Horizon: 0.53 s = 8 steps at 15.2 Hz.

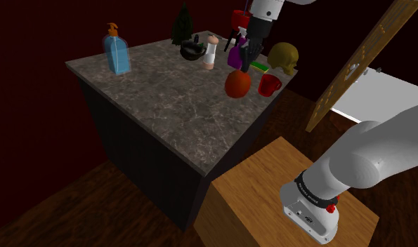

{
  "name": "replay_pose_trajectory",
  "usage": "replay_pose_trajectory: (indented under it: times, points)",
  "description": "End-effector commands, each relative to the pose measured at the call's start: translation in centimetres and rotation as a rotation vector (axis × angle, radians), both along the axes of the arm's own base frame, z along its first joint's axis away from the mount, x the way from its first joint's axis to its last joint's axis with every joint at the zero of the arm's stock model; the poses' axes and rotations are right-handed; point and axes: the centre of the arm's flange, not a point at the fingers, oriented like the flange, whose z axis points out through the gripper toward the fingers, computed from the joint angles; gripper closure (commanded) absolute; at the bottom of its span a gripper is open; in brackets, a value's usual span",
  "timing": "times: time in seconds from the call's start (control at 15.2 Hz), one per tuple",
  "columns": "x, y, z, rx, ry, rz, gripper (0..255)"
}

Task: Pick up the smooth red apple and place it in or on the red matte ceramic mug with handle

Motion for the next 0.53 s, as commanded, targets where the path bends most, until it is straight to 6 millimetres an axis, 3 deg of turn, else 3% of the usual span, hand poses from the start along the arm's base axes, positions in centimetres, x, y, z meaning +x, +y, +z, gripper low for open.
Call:
replay_pose_trajectory:
  times: [0.0, 0.46]
  points:
    - [0.0, 0.0, 1.1, 0.0, 0.0, 0.0, 255]
    - [0.0, 0.0, 4.8, 0.0, 0.0, 0.0, 255]
